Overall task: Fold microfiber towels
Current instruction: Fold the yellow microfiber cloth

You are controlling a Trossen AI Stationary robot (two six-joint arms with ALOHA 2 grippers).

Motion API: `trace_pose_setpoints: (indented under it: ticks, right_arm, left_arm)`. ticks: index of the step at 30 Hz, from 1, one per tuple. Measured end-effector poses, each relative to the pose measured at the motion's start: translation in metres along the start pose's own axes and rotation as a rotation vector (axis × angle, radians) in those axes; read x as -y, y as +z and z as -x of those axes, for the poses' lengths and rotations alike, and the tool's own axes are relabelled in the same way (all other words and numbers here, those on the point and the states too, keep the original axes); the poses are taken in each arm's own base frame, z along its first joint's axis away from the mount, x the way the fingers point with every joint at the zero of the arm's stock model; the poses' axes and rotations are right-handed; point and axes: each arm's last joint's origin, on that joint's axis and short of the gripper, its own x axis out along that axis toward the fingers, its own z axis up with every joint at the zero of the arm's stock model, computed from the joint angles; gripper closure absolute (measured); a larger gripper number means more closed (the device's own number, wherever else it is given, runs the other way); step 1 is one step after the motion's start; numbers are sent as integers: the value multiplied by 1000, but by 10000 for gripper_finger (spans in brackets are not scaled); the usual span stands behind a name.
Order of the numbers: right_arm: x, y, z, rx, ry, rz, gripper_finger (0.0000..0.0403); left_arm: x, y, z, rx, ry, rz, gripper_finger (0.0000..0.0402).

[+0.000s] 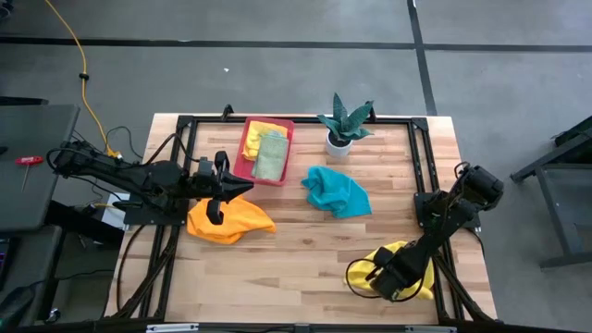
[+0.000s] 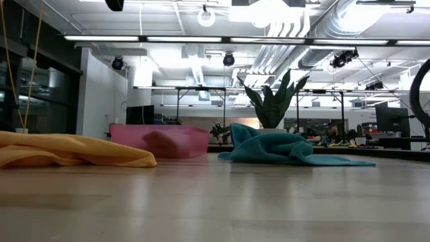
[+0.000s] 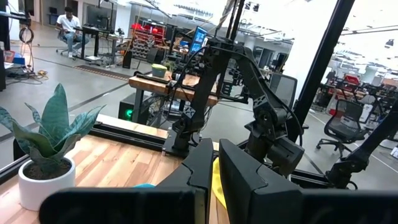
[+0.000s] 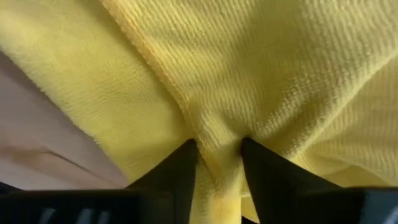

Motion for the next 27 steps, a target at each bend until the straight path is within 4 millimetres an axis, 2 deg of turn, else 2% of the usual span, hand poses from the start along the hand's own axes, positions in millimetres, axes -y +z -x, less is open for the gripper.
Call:
trace_pose_setpoints:
  ticks: [6, 8, 18, 27]
  right_arm:
    - [1, 10, 3, 49, 6, -13, 381]
    - [2, 14, 6, 71, 17, -11, 396]
    - [14, 42, 47, 325, 153, 30, 367]
    - [4, 95, 77, 597, 389, 190, 399]
  left_arm:
    - [0, 0, 0, 0, 0, 0, 382]
    - [0, 0, 0, 0, 0, 1, 382]
    - [0, 0, 0, 0, -2, 2, 382]
    - [0, -3, 0, -31, 3, -9, 382]
